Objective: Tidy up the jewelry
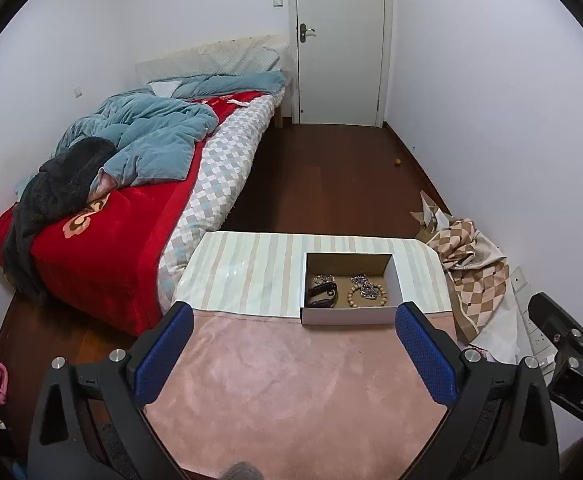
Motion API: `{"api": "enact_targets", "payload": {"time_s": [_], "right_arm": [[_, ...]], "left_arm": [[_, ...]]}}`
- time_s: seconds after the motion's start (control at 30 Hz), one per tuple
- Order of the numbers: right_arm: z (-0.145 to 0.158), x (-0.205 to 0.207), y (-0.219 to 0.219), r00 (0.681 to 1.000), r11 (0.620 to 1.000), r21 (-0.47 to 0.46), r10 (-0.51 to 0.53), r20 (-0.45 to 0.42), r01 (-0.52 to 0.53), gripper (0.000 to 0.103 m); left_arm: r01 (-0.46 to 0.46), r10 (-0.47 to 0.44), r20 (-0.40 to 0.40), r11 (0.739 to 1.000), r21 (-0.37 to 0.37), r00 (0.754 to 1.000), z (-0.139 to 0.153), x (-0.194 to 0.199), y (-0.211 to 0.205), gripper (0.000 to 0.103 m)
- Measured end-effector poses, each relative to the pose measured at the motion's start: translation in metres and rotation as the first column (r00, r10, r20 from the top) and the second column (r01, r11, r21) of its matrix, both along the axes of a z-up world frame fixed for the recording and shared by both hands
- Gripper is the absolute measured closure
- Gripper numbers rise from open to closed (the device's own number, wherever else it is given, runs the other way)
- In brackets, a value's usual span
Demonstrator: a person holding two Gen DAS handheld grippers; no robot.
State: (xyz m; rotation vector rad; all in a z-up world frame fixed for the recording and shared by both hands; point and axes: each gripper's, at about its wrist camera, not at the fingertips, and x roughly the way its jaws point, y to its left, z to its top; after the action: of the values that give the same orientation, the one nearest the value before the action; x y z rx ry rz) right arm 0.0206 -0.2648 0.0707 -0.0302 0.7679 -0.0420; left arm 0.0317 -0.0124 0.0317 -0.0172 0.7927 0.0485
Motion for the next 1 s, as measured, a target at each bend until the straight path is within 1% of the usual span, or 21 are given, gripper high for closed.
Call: {"api": "enact_targets", "payload": {"time_s": [0.13, 0.33, 0.43, 0.47, 0.6, 0.73, 0.77, 0.83, 1.0], "right_arm": [[0.007, -0.006, -0.001, 1.000, 1.000, 0.008, 0.005, 0.003, -0.005, 0.000], [0.007, -0.006, -0.003, 1.000, 1.000, 0.015, 0.005, 0.001, -0.005, 0.000], [0.006, 0.003, -0.003, 1.000, 1.000, 0.013, 0.007, -0.009, -0.007, 0.000], [0.005, 0.006, -0.003, 1.000, 1.000, 0.013, 0.008, -0.014, -0.007, 0.000], [0.001, 0.030, -0.001, 0.999, 1.000, 0.011, 0.010, -0.051, -0.009, 0.000], [-0.008, 0.064, -0.001, 0.993, 0.999, 0.027, 0.024, -0.111, -0.022, 0.000], [-0.010, 0.069, 0.000, 0.993, 0.999, 0.026, 0.028, -0.119, -0.025, 0.000], [-0.014, 0.083, 0.001, 0.990, 0.999, 0.021, 0.030, -0.137, -0.028, 0.000], [-0.024, 0.112, 0.004, 0.983, 0.999, 0.022, 0.040, -0.178, -0.037, 0.000]], "left_arm": [[0.000, 0.000, -0.007, 1.000, -0.018, 1.000, 0.002, -0.005, -0.001, 0.000], [0.001, -0.001, -0.015, 1.000, -0.023, 1.000, 0.004, -0.006, -0.002, 0.000], [0.005, -0.006, -0.032, 1.000, -0.018, 0.999, 0.004, 0.001, -0.004, 0.000], [0.005, -0.005, -0.049, 1.000, -0.015, 0.999, 0.002, 0.006, -0.005, 0.000], [0.001, -0.003, -0.085, 1.000, -0.015, 0.996, -0.001, 0.023, -0.008, 0.000], [-0.006, 0.004, -0.127, 1.000, -0.012, 0.992, -0.009, 0.046, -0.009, 0.000], [-0.010, 0.009, -0.147, 1.000, -0.012, 0.989, -0.012, 0.053, -0.009, 0.000], [-0.011, 0.007, -0.163, 1.000, -0.022, 0.987, -0.016, 0.061, -0.009, 0.000], [-0.013, 0.015, -0.193, 1.000, 0.012, 0.981, -0.022, 0.084, -0.010, 0.000]]}}
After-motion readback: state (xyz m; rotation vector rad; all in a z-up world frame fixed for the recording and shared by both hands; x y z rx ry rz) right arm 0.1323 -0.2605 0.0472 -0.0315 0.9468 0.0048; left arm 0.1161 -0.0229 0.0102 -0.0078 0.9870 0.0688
